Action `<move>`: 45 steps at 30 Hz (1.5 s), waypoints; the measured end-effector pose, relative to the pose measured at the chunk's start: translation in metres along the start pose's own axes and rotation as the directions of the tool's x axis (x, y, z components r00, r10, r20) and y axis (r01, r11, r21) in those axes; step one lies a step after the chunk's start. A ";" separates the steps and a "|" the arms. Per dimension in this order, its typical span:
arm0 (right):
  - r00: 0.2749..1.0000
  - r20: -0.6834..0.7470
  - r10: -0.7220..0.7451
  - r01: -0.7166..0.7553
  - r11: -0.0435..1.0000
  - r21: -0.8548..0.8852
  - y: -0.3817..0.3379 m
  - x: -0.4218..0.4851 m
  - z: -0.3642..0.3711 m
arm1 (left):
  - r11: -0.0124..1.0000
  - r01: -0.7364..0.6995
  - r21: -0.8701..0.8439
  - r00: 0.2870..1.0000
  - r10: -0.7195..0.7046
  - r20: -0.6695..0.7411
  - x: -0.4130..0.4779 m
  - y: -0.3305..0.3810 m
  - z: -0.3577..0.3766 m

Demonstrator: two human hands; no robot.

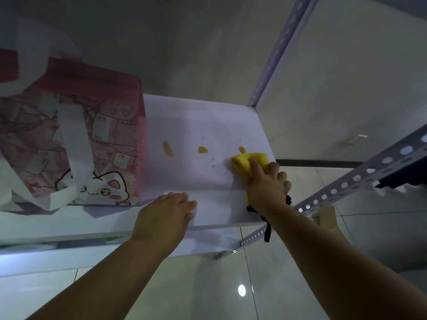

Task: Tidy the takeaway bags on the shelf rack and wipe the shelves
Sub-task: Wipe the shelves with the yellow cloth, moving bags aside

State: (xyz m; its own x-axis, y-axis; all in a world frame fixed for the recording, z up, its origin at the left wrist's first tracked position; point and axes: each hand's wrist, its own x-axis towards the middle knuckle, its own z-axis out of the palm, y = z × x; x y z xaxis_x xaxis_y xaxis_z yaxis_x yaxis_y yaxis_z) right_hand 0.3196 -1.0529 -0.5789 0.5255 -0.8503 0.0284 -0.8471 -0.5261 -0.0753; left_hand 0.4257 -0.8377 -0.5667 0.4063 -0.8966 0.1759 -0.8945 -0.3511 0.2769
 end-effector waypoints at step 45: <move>0.923 0.134 -0.361 0.366 0.931 -0.011 -0.070 0.032 -0.004 | 0.944 0.299 -0.140 0.931 -0.320 -0.174 -0.018 0.006 0.021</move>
State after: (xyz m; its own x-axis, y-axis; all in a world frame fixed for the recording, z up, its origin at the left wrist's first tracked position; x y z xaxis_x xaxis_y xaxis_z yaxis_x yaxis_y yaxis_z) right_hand 0.3952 -1.0433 -0.5682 0.8017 -0.5924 -0.0802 -0.5968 -0.8009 -0.0490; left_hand 0.4089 -0.8296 -0.5874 0.6973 -0.6756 0.2393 -0.6970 -0.5613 0.4462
